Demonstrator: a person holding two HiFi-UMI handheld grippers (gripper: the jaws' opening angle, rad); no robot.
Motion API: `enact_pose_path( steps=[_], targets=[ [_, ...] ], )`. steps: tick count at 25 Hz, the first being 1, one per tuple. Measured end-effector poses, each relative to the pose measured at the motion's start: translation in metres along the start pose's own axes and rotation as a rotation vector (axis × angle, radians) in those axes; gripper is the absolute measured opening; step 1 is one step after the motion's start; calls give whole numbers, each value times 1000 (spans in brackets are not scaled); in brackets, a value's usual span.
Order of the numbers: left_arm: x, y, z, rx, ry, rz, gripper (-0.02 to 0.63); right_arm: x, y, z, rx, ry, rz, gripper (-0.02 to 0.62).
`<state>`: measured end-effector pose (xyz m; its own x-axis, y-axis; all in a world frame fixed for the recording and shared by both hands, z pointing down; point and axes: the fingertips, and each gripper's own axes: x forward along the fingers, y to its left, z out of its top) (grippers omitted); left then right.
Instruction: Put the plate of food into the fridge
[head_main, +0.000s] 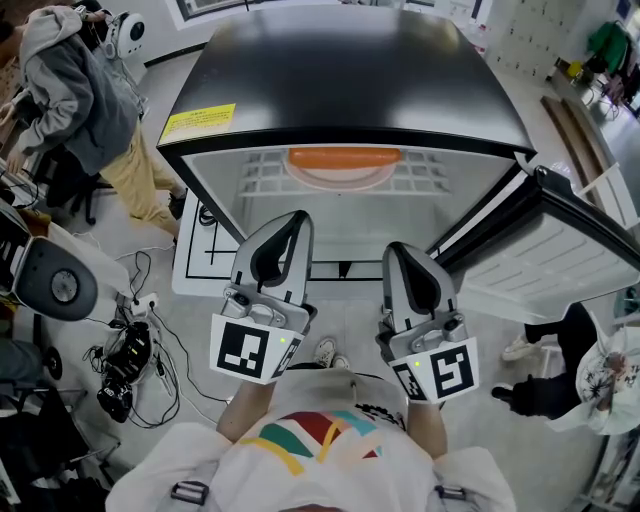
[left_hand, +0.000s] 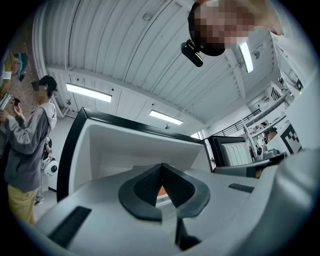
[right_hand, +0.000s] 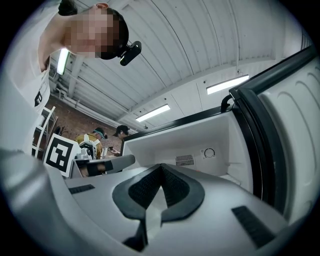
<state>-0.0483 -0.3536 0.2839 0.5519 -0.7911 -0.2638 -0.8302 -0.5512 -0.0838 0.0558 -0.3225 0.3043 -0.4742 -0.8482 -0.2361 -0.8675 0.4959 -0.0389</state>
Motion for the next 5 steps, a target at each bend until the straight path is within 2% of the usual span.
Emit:
enact_pose_path(
  steps=[5],
  targets=[
    [-1,3,-2,4,7,7,5,1,6,-2,-40,15,10,-2]
  ],
)
